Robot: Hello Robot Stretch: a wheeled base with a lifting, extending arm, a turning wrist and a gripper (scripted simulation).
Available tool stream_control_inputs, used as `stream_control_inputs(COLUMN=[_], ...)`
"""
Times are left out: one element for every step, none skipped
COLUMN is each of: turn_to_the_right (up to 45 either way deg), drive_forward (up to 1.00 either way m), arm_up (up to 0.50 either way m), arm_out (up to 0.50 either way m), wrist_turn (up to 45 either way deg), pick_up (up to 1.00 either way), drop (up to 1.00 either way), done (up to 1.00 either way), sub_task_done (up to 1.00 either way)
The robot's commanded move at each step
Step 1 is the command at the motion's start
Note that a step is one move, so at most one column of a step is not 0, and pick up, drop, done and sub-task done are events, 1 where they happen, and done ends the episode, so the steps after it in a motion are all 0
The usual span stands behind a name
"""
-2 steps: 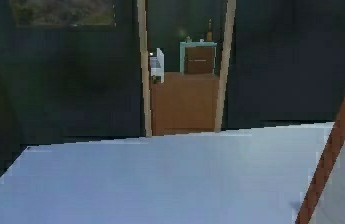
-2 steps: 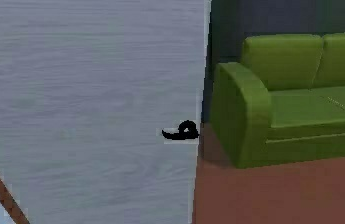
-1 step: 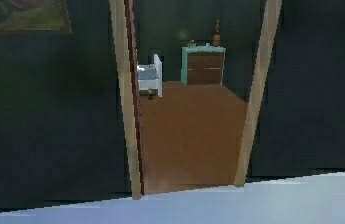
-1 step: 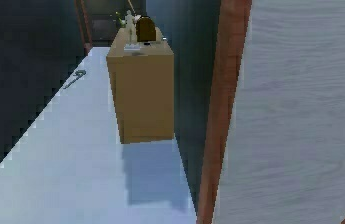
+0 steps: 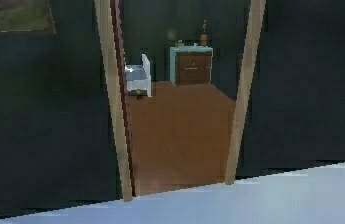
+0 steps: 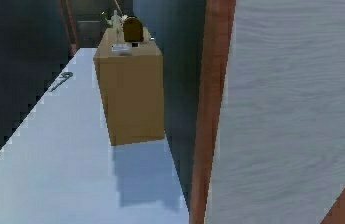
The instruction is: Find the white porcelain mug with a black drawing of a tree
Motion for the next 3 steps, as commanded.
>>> stream_control_inputs(turn_to_the_right=[0.0, 0.0, 6.0], drive_forward=[1.00, 1.00, 0.00], arm_up=[0.00, 0.00, 0.00], arm_out=[0.00, 0.00, 0.00], wrist_turn=[0.0, 0.0, 0.0], pick_up=[0.00, 0.00, 0.00], drop=[0.00, 0.00, 0.00], done=[0.00, 0.00, 0.00], sub_task_done=[0.00, 0.00, 0.00])
